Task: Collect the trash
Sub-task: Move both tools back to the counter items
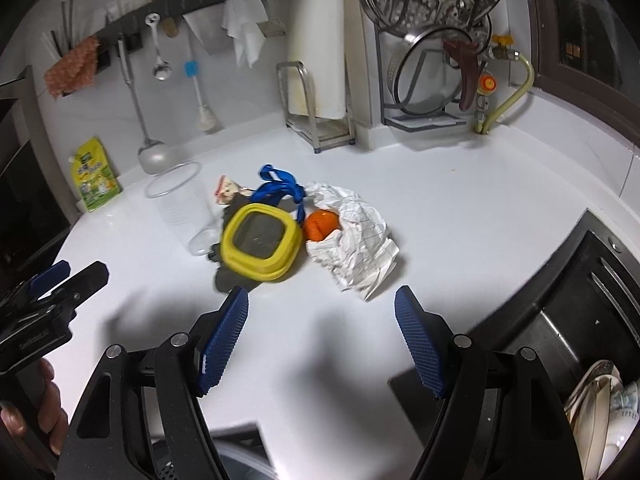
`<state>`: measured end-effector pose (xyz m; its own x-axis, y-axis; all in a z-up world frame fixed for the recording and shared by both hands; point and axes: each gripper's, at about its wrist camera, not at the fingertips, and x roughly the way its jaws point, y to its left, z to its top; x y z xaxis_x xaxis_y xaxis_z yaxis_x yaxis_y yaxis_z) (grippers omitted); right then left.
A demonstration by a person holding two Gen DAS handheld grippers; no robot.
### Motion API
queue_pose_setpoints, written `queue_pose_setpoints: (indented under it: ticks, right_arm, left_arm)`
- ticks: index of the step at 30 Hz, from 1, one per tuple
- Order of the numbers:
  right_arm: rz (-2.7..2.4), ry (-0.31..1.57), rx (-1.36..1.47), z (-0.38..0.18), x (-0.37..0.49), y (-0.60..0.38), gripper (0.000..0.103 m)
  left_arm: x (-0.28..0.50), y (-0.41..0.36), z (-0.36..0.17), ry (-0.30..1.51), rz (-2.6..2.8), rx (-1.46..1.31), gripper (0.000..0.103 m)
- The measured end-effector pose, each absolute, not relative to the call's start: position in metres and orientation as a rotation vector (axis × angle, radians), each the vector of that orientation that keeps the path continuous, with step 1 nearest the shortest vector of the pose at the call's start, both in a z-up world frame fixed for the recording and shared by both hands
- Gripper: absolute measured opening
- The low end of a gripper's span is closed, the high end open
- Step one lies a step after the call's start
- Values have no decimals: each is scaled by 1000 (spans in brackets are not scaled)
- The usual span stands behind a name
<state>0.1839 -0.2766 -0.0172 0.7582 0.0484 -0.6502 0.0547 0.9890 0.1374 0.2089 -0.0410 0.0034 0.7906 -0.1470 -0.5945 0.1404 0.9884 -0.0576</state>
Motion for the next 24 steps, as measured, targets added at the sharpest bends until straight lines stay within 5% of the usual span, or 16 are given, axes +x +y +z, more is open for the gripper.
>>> queue_pose_setpoints:
  ticks: [24]
  right_arm:
    - [-95,797,228,-46,260,-311,72]
  left_arm:
    - [282,-79,-20,646,-125,2,97]
